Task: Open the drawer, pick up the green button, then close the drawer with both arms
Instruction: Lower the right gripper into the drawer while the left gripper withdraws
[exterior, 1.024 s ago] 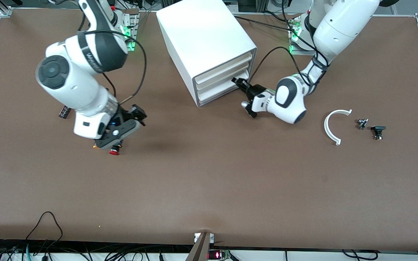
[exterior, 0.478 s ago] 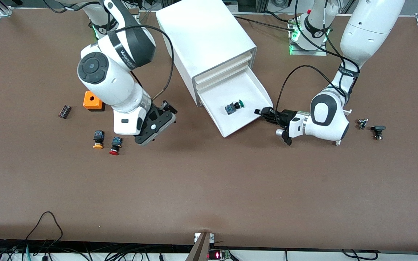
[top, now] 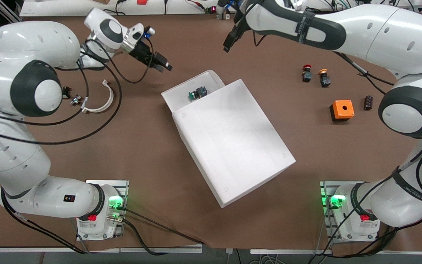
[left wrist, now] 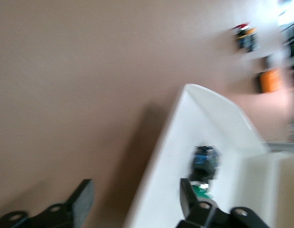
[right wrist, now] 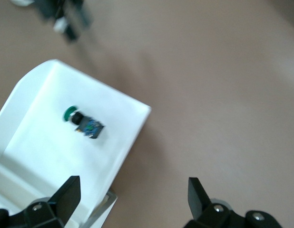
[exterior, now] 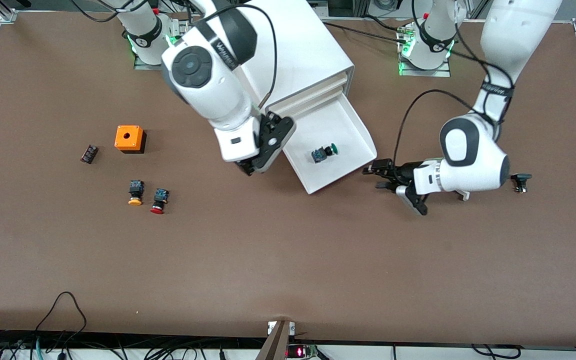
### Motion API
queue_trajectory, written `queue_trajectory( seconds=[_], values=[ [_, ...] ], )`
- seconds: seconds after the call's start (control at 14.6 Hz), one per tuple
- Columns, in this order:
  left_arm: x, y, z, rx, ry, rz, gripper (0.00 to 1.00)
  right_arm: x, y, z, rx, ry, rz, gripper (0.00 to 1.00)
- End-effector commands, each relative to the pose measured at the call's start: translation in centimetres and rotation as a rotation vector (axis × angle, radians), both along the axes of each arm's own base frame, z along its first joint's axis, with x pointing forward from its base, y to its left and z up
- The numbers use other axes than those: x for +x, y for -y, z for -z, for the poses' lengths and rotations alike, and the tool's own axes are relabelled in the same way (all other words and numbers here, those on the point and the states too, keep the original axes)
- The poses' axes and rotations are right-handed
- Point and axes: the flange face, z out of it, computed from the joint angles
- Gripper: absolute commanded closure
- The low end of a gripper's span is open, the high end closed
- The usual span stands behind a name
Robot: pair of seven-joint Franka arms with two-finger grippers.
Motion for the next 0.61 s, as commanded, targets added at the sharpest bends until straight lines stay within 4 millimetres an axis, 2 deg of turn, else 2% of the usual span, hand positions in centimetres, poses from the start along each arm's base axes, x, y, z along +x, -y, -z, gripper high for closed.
queue_trajectory(
  seconds=[0.0,0.07,0.2,0.34,0.48,0.55],
  values=[
    [-0.1,-4.6,-11.4,0.142,0.237,0.004,0.0,-2.4,-4.3,1.9,-0.035,0.044,-0.217,0.0],
    [-0.4,-5.1,-13.6,0.145,0.273,-0.001,0.0,-3.6,-5.8,3.1,-0.061,0.058,-0.281,0.0],
    [-2.6,-9.0,-19.8,0.246,0.335,0.047,0.0,-5.3,-9.3,5.3,-0.08,0.146,-0.425,0.0],
    [-5.1,-11.0,-25.2,0.389,0.328,0.098,0.0,-5.8,-10.7,6.4,-0.089,0.16,-0.458,0.0],
    [-6.1,-11.7,-29.1,0.481,0.177,0.026,0.0,-7.5,-12.4,8.6,-0.136,0.183,-0.524,0.0],
    [-5.9,-11.5,-30.0,0.545,0.106,-0.033,0.0,-7.7,-12.7,9.9,-0.172,0.2,-0.558,0.0]
  ],
)
